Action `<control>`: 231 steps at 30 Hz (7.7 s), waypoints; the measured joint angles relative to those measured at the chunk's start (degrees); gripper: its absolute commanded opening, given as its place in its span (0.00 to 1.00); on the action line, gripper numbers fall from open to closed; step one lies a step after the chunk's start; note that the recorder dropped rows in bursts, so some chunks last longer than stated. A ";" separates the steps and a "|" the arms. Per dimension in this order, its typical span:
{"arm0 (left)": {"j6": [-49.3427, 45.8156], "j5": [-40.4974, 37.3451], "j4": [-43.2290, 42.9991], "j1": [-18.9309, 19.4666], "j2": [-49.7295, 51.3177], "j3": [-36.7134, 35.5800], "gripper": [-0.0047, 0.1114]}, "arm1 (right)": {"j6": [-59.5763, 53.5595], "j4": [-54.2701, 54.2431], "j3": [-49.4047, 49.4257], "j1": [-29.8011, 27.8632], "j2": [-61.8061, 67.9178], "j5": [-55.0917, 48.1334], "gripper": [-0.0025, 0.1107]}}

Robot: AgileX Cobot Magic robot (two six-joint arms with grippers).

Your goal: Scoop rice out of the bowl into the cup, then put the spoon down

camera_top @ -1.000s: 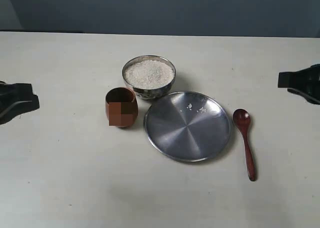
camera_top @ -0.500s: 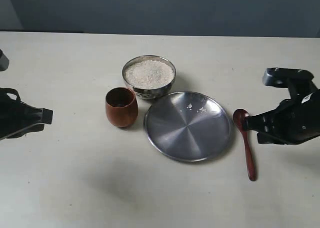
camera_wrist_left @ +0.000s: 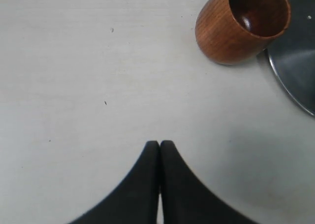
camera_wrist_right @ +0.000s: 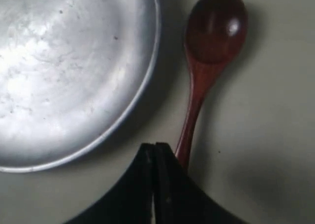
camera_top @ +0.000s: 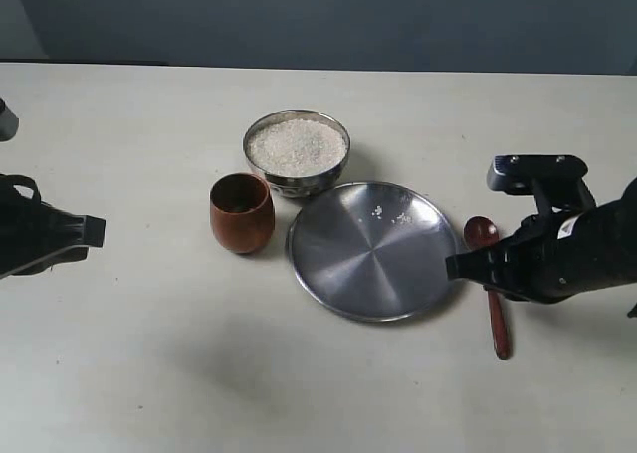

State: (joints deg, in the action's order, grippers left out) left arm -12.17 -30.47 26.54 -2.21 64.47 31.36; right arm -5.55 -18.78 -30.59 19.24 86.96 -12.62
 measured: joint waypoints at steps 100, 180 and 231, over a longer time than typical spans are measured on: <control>0.00 0.60 -0.76 0.00 0.00 0.00 0.04 | 5.88 29.89 -46.80 5.43 6.88 -43.40 0.02; 0.00 0.60 -1.01 0.00 0.00 0.00 0.04 | 15.75 53.74 -64.14 28.10 38.06 -56.03 0.02; 0.00 0.60 -1.01 0.00 0.00 0.00 0.04 | 17.32 32.86 -64.14 23.71 31.78 -48.73 0.02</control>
State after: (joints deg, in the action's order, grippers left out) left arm -12.17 -29.87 25.53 -2.21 64.47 31.36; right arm 11.77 14.08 -94.73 42.96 118.74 -61.35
